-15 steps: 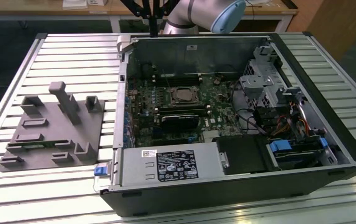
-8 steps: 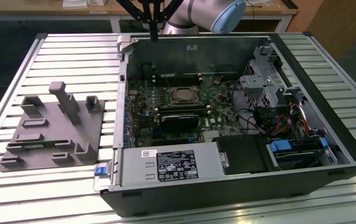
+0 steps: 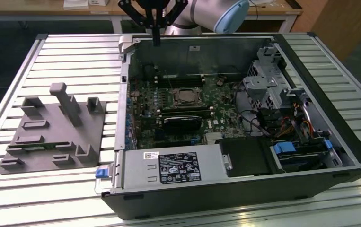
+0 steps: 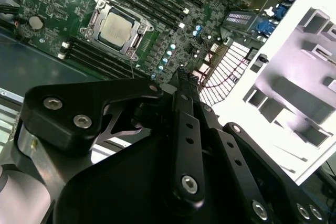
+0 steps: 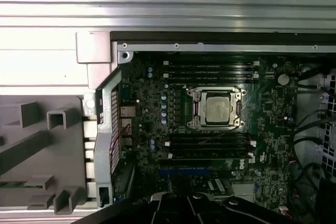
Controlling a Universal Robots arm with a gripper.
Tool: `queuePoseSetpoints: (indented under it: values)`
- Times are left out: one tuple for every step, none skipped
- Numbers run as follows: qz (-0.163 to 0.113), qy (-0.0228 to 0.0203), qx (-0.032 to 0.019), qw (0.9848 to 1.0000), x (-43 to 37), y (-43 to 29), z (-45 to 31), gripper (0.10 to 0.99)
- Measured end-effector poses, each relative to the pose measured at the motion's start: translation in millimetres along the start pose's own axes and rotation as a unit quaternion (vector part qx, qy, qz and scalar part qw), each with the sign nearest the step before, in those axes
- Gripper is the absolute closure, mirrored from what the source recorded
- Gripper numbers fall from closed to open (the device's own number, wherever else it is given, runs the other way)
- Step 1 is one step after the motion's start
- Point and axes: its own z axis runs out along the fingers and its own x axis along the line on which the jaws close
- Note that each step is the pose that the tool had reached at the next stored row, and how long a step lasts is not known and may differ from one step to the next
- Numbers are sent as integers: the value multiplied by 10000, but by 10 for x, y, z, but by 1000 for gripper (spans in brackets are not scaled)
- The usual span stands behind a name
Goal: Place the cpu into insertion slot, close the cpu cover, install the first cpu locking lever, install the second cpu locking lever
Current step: 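Install the first cpu locking lever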
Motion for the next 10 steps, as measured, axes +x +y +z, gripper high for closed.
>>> queuePoseSetpoints:
  values:
    - [0, 0, 0, 10000, 0, 1, 12, 980]
    - [0, 0, 0, 10000, 1, 3, 25, 980]
    - [0, 0, 0, 10000, 1, 4, 37, 980]
    - [0, 0, 0, 10000, 1, 6, 50, 980]
    - [0, 0, 0, 10000, 2, 7, 63, 980]
    - [0, 0, 0, 10000, 2, 9, 76, 980]
    - [0, 0, 0, 10000, 2, 10, 89, 980]
    - [0, 0, 0, 10000, 2, 12, 102, 980]
    - [0, 0, 0, 10000, 3, 13, 115, 980]
    - [0, 0, 0, 10000, 3, 15, 130, 980]
